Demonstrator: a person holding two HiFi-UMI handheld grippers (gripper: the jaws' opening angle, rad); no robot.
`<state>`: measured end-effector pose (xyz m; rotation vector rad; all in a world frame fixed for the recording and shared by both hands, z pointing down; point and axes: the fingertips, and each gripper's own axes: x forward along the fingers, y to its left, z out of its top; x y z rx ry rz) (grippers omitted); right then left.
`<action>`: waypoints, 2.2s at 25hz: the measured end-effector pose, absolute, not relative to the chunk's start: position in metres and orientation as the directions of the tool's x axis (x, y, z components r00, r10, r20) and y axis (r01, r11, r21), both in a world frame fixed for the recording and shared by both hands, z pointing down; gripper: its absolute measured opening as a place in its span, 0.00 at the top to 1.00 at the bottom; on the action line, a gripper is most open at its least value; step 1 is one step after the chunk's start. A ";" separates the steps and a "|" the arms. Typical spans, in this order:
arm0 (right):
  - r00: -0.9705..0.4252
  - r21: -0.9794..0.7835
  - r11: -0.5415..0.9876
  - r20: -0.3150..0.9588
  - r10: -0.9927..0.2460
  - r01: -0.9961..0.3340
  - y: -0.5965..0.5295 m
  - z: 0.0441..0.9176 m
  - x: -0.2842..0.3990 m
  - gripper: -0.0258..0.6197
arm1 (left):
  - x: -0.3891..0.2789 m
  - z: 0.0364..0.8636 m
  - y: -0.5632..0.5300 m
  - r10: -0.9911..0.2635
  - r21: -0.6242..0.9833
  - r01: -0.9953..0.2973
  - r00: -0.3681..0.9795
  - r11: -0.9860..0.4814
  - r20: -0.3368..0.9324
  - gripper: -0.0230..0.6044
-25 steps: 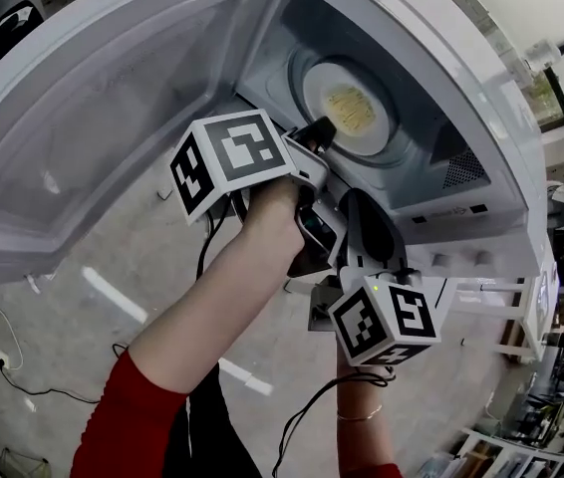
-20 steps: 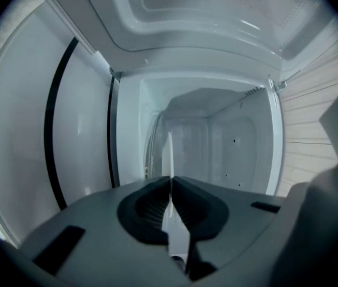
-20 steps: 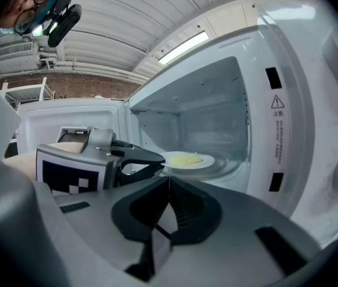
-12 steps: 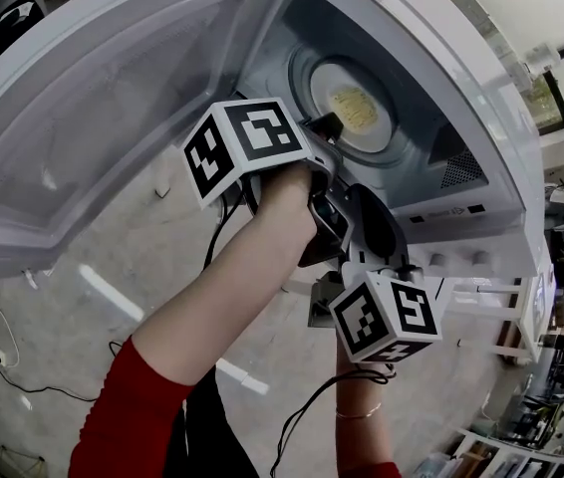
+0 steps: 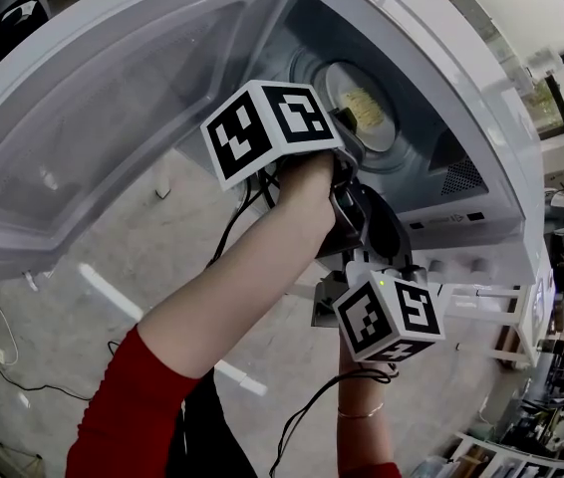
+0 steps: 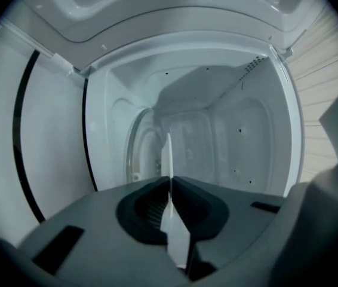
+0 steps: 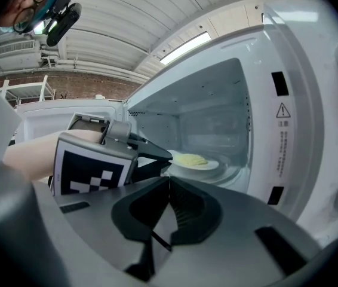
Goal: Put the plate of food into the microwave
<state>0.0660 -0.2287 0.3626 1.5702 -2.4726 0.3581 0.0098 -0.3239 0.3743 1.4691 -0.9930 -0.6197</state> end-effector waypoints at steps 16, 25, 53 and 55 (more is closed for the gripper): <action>-0.416 -0.088 0.408 0.286 -0.863 -0.909 -0.233 0.358 0.069 0.94 | 0.004 0.368 -0.331 -0.843 0.873 -0.488 0.481 -0.030 0.240 0.87; -0.408 -0.082 0.402 0.286 -0.867 -0.912 -0.236 0.357 0.073 0.94 | 0.002 0.368 -0.334 -0.833 0.791 -0.605 0.482 -0.092 0.272 0.85; -0.422 -0.076 0.418 0.273 -0.864 -0.905 -0.240 0.354 0.071 0.94 | -0.004 0.383 -0.335 -0.792 0.342 -0.907 0.392 -0.247 0.467 0.76; -0.422 -0.075 0.418 0.273 -0.864 -0.905 -0.241 0.355 0.071 0.94 | -0.004 0.384 -0.336 -0.791 0.327 -0.911 0.387 -0.250 0.475 0.76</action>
